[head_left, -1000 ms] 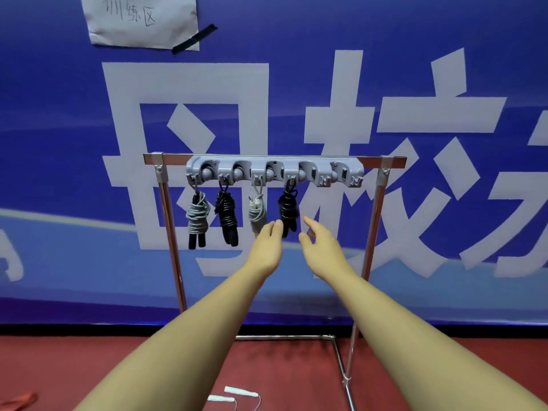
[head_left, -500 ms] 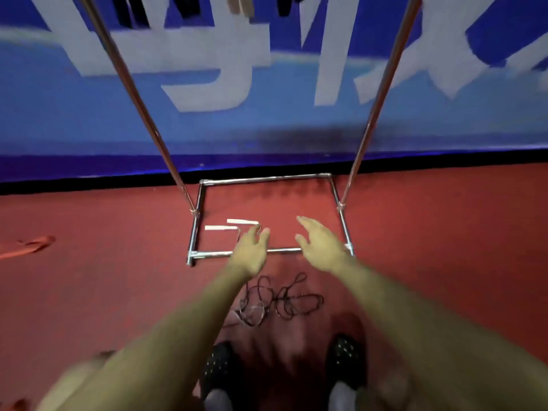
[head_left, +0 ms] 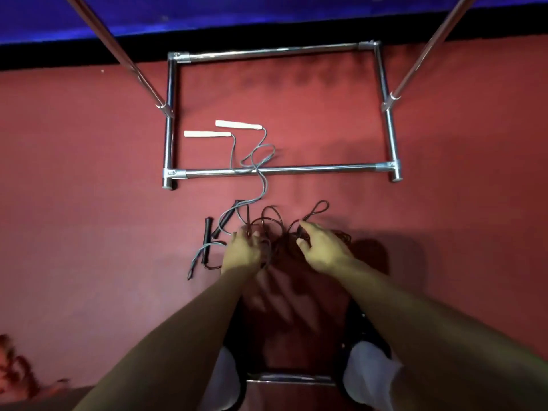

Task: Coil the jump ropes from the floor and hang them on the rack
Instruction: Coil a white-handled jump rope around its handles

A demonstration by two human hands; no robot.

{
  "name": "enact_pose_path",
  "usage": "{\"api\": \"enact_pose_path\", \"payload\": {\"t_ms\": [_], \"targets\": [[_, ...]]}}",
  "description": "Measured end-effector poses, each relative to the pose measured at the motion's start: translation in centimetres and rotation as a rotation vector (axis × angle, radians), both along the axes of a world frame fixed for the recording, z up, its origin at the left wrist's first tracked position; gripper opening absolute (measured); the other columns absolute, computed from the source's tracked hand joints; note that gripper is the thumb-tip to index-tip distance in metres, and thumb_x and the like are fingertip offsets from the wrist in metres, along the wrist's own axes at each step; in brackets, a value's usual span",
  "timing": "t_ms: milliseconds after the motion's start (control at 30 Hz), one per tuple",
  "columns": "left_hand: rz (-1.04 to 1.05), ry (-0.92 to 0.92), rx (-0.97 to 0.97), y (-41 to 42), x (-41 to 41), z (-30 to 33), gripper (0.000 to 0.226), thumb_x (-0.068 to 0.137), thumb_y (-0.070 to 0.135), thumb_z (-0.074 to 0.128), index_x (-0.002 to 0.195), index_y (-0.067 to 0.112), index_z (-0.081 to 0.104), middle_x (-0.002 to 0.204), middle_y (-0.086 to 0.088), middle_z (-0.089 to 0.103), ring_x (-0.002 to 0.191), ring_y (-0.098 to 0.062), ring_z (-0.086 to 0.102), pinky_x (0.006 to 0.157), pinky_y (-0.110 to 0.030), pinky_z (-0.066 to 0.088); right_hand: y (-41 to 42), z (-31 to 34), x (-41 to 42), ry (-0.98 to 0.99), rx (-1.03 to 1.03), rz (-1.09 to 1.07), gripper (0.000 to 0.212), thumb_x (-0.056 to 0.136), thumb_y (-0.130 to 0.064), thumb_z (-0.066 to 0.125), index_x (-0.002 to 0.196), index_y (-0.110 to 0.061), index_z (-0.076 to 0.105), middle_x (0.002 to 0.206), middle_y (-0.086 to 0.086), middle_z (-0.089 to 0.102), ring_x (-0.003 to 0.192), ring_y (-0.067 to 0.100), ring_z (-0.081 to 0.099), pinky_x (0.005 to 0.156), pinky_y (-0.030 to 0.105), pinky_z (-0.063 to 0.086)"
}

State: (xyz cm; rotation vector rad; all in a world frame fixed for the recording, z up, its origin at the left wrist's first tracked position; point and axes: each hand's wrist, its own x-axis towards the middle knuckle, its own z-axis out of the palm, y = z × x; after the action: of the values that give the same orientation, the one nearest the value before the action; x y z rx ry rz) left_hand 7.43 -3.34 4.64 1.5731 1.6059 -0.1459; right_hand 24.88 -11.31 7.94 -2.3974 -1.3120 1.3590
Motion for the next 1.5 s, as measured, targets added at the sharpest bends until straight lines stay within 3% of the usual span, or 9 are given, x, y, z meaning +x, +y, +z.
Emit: {"api": "enact_pose_path", "payload": {"t_ms": [300, 633, 733, 933, 1033, 1133, 1267, 1400, 1500], "targets": [[0.085, 0.042, 0.388, 9.1, -2.5, -6.6, 0.024, 0.102, 0.02, 0.054, 0.105, -0.002, 0.064, 0.102, -0.026, 0.062, 0.101, -0.044, 0.055, 0.09, -0.045, 0.039, 7.2, -5.7, -0.2, 0.019, 0.103, -0.007, 0.057, 0.106, -0.03, 0.048, 0.159, -0.015, 0.032, 0.165, 0.006, 0.033, 0.152, 0.021, 0.03, 0.122, 0.031, 0.022], [0.659, -0.118, 0.128, 16.9, 6.9, -7.9, 0.054, 0.1, 0.05, 0.056, 0.12, 0.001, 0.06, 0.124, -0.016, 0.066, 0.119, -0.033, 0.06, 0.097, -0.034, 0.042, 18.9, -8.5, 1.8, -0.013, 0.374, -0.22, 0.061, 0.104, -0.027, 0.052, 0.16, -0.016, 0.029, 0.167, 0.006, 0.026, 0.153, 0.025, 0.026, 0.122, 0.032, 0.018], [0.489, 0.097, 0.361, 19.0, 7.8, -8.4, 0.062, 0.091, 0.061, 0.061, 0.122, 0.008, 0.057, 0.128, -0.013, 0.059, 0.124, -0.034, 0.054, 0.103, -0.04, 0.04, 21.6, -9.0, 2.9, -0.028, 0.281, -0.082, 0.048, 0.107, -0.036, 0.044, 0.151, -0.017, 0.045, 0.156, 0.009, 0.047, 0.142, 0.03, 0.042, 0.115, 0.035, 0.03], [-0.02, 0.461, 0.188, 21.6, 9.4, -10.4, 0.061, 0.085, 0.068, 0.057, 0.126, 0.023, 0.065, 0.134, -0.011, 0.059, 0.133, -0.034, 0.039, 0.106, -0.045, 0.03, 19.8, -10.5, 3.0, 0.176, 0.213, -0.343, 0.053, 0.106, -0.048, 0.04, 0.075, -0.021, 0.074, 0.094, 0.009, 0.078, 0.093, 0.034, 0.071, 0.091, 0.042, 0.053], [-0.069, 0.335, 0.153, 21.1, 10.6, -10.6, 0.035, 0.096, 0.042, 0.056, 0.12, 0.02, 0.069, 0.121, -0.011, 0.068, 0.123, -0.035, 0.051, 0.1, -0.041, 0.035, 17.9, -9.7, 3.3, 0.328, 0.133, -0.449, 0.052, 0.107, -0.047, 0.041, 0.077, -0.018, 0.071, 0.08, 0.007, 0.075, 0.064, 0.027, 0.071, 0.068, 0.033, 0.059], [0.052, -0.142, 0.09, 19.0, 12.4, -8.6, 0.029, 0.104, 0.028, 0.054, 0.111, 0.002, 0.065, 0.101, -0.012, 0.07, 0.088, -0.027, 0.065, 0.082, -0.033, 0.049, 16.0, -7.6, 4.0, 0.524, -0.024, -0.596, 0.049, 0.11, -0.046, 0.035, 0.1, -0.011, 0.068, 0.083, 0.006, 0.071, 0.058, 0.021, 0.064, 0.054, 0.023, 0.048], [0.184, -0.584, -0.109, 15.0, 14.6, -2.4, 0.015, 0.108, 0.019, 0.047, 0.1, 0.007, 0.051, 0.07, 0.0, 0.055, 0.051, -0.012, 0.049, 0.048, -0.028, 0.043, 13.7, -5.0, 6.7, 0.422, 0.007, -0.841, 0.036, 0.108, -0.046, 0.043, 0.105, -0.015, 0.061, 0.093, 0.005, 0.064, 0.055, 0.02, 0.063, 0.044, 0.023, 0.051], [0.05, -0.636, -0.11, 13.1, 15.4, 6.1, 0.024, 0.106, 0.016, 0.05, 0.085, 0.01, 0.059, 0.058, 0.007, 0.05, 0.041, -0.003, 0.041, 0.043, -0.019, 0.033, 11.3, 0.9, 9.7, -0.083, 0.181, -0.544, 0.047, 0.099, -0.026, 0.061, 0.142, -0.018, 0.044, 0.138, 0.011, 0.048, 0.107, 0.03, 0.065, 0.094, 0.037, 0.053], [-0.255, -0.61, -0.076, 12.2, 15.0, 13.5, 0.019, 0.104, 0.015, 0.056, 0.094, 0.004, 0.067, 0.049, 0.015, 0.05, 0.037, 0.003, 0.038, 0.042, -0.013, 0.03, 9.9, 7.3, 11.8, 0.009, 0.474, -0.328, 0.077, 0.086, -0.022, 0.074, 0.152, -0.031, 0.036, 0.156, -0.002, 0.032, 0.134, 0.014, 0.045, 0.113, 0.03, 0.037]]}}
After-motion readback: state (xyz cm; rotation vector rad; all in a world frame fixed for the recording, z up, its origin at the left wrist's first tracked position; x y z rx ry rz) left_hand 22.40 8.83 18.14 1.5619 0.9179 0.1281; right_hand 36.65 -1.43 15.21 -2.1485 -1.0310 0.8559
